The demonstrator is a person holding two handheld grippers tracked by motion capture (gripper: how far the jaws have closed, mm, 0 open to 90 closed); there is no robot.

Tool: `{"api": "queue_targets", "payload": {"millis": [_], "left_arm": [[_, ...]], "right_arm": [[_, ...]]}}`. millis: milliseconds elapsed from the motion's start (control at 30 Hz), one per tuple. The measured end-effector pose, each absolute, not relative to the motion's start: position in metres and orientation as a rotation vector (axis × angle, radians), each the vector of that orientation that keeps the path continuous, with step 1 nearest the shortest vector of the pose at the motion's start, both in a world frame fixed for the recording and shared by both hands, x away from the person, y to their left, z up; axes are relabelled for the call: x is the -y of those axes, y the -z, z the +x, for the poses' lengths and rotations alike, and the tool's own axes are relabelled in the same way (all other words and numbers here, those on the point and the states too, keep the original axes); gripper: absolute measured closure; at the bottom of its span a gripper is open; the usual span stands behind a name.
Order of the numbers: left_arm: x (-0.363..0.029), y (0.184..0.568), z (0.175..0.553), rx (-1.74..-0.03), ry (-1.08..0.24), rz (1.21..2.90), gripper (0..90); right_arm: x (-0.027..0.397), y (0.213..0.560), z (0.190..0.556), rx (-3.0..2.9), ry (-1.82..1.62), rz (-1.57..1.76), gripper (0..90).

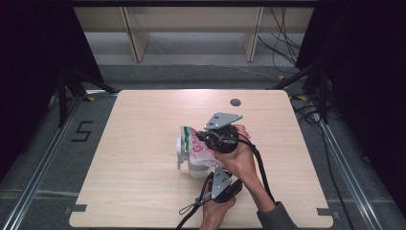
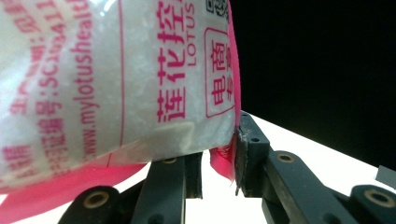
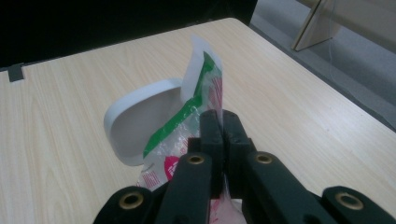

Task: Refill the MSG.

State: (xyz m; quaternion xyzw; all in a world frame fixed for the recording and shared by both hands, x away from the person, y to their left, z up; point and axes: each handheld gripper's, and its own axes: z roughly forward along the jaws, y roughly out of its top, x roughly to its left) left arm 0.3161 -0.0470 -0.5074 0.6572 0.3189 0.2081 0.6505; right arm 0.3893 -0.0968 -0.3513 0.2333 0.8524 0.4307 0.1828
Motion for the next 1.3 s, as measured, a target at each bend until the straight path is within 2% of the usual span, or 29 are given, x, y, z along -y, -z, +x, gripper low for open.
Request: {"api": "queue_targets", "payload": {"millis": [1300], "left_arm": [[0.0474,0.5005,0.3190,-0.725,-0.451,1.491,74.8]], "right_arm": [[0.0983,0.3460,0.3876,-2.350,-1.263,0.654,90.0]]}}
